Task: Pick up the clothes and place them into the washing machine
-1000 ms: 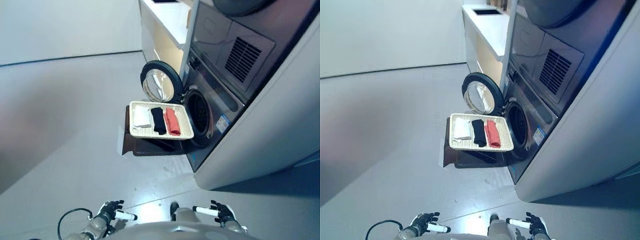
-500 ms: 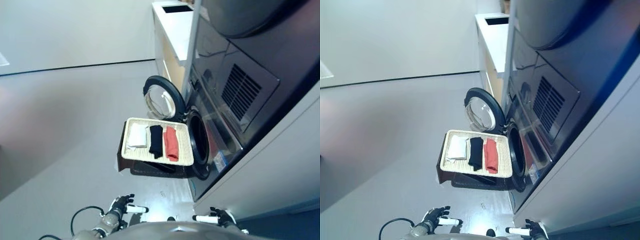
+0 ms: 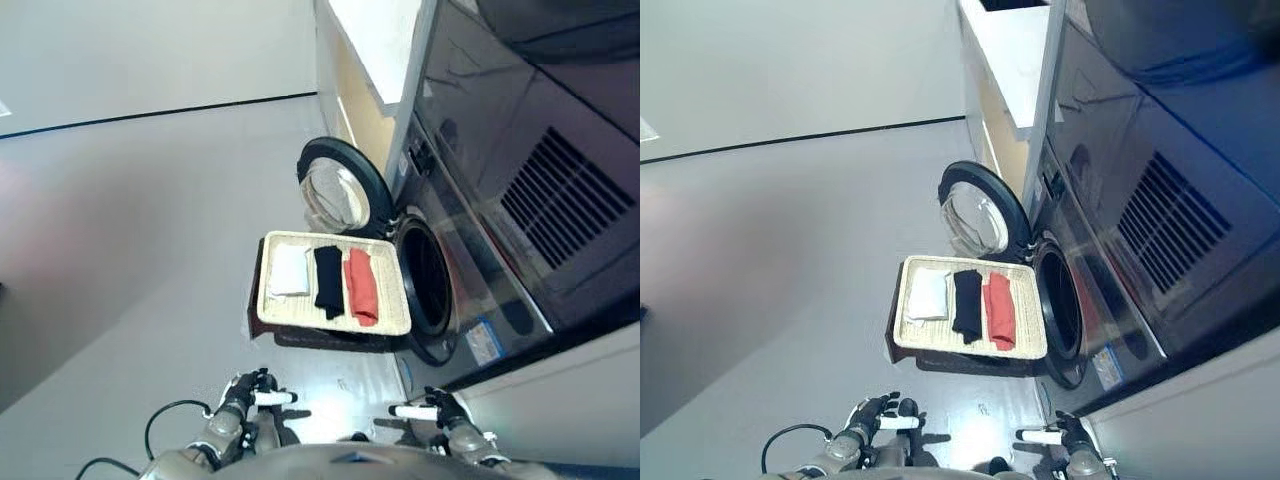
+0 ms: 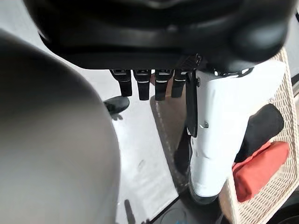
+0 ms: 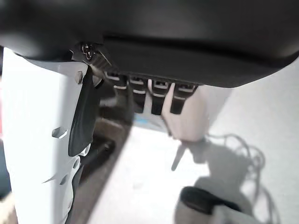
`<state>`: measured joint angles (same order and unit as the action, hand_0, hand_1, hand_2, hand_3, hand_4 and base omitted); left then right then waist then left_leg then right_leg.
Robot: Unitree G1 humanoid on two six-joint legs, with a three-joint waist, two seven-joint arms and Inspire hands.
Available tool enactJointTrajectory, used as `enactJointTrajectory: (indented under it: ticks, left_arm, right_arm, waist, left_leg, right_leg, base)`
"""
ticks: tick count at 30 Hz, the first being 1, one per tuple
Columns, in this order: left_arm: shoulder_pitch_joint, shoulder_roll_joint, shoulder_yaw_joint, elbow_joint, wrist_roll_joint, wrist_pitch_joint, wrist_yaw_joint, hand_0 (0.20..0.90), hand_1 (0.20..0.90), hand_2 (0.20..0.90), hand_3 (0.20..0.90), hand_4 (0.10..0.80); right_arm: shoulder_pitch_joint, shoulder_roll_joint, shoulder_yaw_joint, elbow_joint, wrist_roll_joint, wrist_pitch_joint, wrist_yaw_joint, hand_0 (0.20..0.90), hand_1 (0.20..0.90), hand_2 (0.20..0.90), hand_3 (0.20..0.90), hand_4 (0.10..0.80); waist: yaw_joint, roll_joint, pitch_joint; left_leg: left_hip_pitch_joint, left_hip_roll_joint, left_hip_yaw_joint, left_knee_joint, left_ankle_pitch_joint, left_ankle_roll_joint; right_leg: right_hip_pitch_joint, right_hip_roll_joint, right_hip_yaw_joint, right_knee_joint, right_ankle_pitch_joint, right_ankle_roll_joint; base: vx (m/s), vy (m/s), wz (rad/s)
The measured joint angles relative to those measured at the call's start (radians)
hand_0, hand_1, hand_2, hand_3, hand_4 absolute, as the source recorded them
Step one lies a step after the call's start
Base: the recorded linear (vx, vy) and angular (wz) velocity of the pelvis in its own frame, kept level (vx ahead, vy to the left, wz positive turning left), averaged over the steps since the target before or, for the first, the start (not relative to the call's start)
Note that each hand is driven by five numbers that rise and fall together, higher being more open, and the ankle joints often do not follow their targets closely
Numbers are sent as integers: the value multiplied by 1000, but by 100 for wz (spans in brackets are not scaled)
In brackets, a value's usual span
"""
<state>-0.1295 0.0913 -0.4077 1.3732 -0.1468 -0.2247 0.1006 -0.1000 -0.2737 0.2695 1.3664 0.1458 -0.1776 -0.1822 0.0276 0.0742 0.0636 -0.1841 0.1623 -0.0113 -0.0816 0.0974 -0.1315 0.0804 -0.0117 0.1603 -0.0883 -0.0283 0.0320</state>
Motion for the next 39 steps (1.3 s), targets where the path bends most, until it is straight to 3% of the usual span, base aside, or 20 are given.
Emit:
enactJointTrajectory:
  ticks: [1, 2, 3, 4, 7, 10, 13, 14, 16, 17, 19, 20, 23, 24, 26, 28, 32, 34, 37, 39]
  left_arm:
    - [9, 1, -1, -3, 0, 1, -1, 900, 900, 900, 900, 800]
    - [12, 17, 3, -9, -3, 2, -1, 900, 900, 900, 900, 800]
    - [10, 44, 1, -10, -2, 1, 1, 900, 900, 900, 900, 800]
    - [-6, 66, 0, -9, 0, 1, 1, 900, 900, 900, 900, 800]
    - [-46, 92, 0, -9, 1, 1, 0, 900, 900, 900, 900, 800]
    - [-38, 95, -2, -7, 4, 0, 1, 900, 900, 900, 900, 800]
    - [-36, 106, -8, -8, 13, 1, 0, 900, 900, 900, 900, 800]
    - [-27, 107, -8, -8, 14, 1, -2, 900, 900, 900, 900, 800]
    - [-14, 129, -4, -6, 15, 3, -8, 900, 900, 900, 900, 800]
    - [-13, 139, 2, -2, 20, 5, -11, 900, 900, 900, 900, 800]
    - [-6, 139, 5, 16, 26, 15, -13, 900, 900, 900, 900, 800]
    - [-4, 147, 7, 20, 26, 18, -13, 900, 900, 900, 900, 800]
    - [28, 134, 22, 17, 32, 19, -16, 900, 900, 900, 900, 800]
    - [44, 126, 25, 11, 32, 19, -15, 900, 900, 900, 900, 800]
    - [63, 108, 37, 8, 28, 19, -17, 900, 900, 900, 900, 800]
    - [71, 100, 35, 7, 32, 19, -27, 900, 900, 900, 900, 800]
    - [72, 69, 35, -5, 34, 18, -41, 900, 900, 900, 900, 800]
    - [56, 74, 37, -8, 33, 16, -41, 900, 900, 900, 900, 800]
    - [14, 77, 42, -4, 24, 7, -37, 900, 900, 900, 900, 800]
    - [17, 65, 65, -9, -1, -6, -40, 900, 900, 900, 900, 800]
  right_arm:
    - [1, -1, 2, 2, 1, 1, -3, 900, 900, 900, 900, 800]
    - [6, 17, 5, 8, 0, 3, 1, 900, 900, 900, 900, 800]
    - [21, 47, 3, 14, 1, 2, 5, 900, 900, 900, 900, 800]
    - [27, 61, -1, 17, 1, 2, 5, 900, 900, 900, 900, 800]
    - [24, 74, -41, 28, 10, 3, 9, 900, 900, 900, 900, 800]
    - [13, 69, -53, 21, 21, 0, 9, 900, 900, 900, 900, 800]
    - [-11, 72, -50, 19, 22, 0, 9, 900, 900, 900, 900, 800]
    - [-6, 72, -51, 20, 21, 0, 9, 900, 900, 900, 900, 800]
    - [0, 83, -54, 19, 21, 1, 10, 900, 900, 900, 900, 800]
    - [-3, 86, -63, 13, 20, 1, 12, 900, 900, 900, 900, 800]
    - [7, 84, -67, 3, 19, 0, 10, 900, 900, 900, 900, 800]
    - [8, 83, -66, 4, 19, 2, 10, 900, 900, 900, 900, 800]
    - [50, 86, -65, 13, 19, 4, 11, 900, 900, 900, 900, 800]
    - [69, 86, -65, 20, 18, 4, 12, 900, 900, 900, 900, 800]
    - [85, 81, -66, 22, 17, 4, 11, 900, 900, 900, 900, 800]
    - [87, 77, -66, 21, 18, 4, 12, 900, 900, 900, 900, 800]
    - [86, 59, -65, -6, 19, 2, 33, 900, 900, 900, 900, 800]
    - [70, 58, -67, -21, 21, 1, 34, 900, 900, 900, 900, 800]
    - [45, 54, -64, -16, 23, -1, 33, 900, 900, 900, 900, 800]
    - [44, 42, -63, -10, 29, -1, 32, 900, 900, 900, 900, 800]
  waist:
    - [-5, 4, -12]
    - [-7, -37, -16]
    - [-15, -81, -37]
    - [-17, -107, -43]
    - [-12, -104, -44]
    - [-11, -65, -51]
    - [-18, -41, -28]
    - [-18, -40, -23]
    - [-17, -55, -15]
    - [-14, -65, -3]
    - [-25, -77, 4]
    - [-27, -78, 3]
    - [-67, -104, -14]
    - [-66, -109, -22]
    - [-63, -85, -49]
    - [-64, -69, -72]
    - [-65, -42, -98]
    - [-61, -54, -92]
    - [-28, -115, -45]
    - [7, -119, -29]
  left_leg:
    - [9, -13, 0, 3, 77, 69]
    - [35, -56, 4, 2, 89, 89]
    - [37, -102, 8, 2, 84, 116]
    - [39, -128, 8, 3, 74, 131]
    - [66, -174, 16, 4, 36, 163]
    - [92, -176, 31, 10, 5, 193]
    - [122, -191, 34, 10, -8, 226]
    - [133, -191, 36, 4, -12, 235]
    - [149, -197, 39, 1, -17, 254]
    - [151, -192, 43, 1, -25, 250]
    - [159, -189, 43, 1, -34, 245]
    - [159, -188, 43, 1, -32, 247]
    - [186, -200, 32, -4, -44, 226]
    - [200, -199, 31, -3, -53, 213]
    - [210, -167, 28, 1, -66, 190]
    - [217, -150, 23, 0, -71, 167]
    - [232, -115, 13, 3, -85, 138]
    - [189, -112, 5, 102, -108, 110]
    - [47, -161, -44, 401, -105, 32]
    - [20, -170, -105, 432, -110, 17]
  right_leg:
    - [10, -16, 15, 1, -11, 28]
    - [18, -56, 24, 4, -22, 58]
    - [23, -105, -4, 5, -27, 75]
    - [26, -130, -17, 9, -29, 83]
    - [9, -160, -11, 98, -45, 127]
    - [-74, -156, -5, 310, -80, 161]
    - [-231, -155, -17, 619, -44, 167]
    - [-248, -166, -45, 660, -43, 156]
    - [-266, -162, -118, 594, -108, 117]
    - [-282, -160, -183, 526, -126, 95]
    - [-304, -132, -270, 373, -112, 83]
    - [-301, -125, -287, 327, -98, 81]
    - [-267, -97, -222, 182, 56, 80]
    - [-247, -93, -226, 161, 102, 45]
    - [-195, -61, -241, 85, 119, 19]
    - [-149, -40, -250, 5, 152, 9]
    - [-124, -3, -257, 0, 133, -21]
    - [-123, 4, -260, 2, 124, -30]
    - [-108, -33, -234, 2, 126, -55]
    - [-106, -34, -222, 1, 124, -65]
  base:
    - [253, 229, -81]
    - [238, 228, -51]
    - [233, 238, -21]
    - [164, 165, 7]
    - [183, 235, 10]
    - [86, 234, -13]
    - [180, 227, -5]
    - [241, 138, -9]
    - [183, 57, -15]
    - [212, -20, -17]
    - [208, -38, -13]
    - [180, -45, 16]
    - [168, -52, 51]
    - [159, -58, 27]
    - [166, -75, 7]
    - [113, -72, 2]
    - [67, -81, 5]
    - [-46, -99, 9]
    - [88, -32, 1]
    - [183, 48, -33]
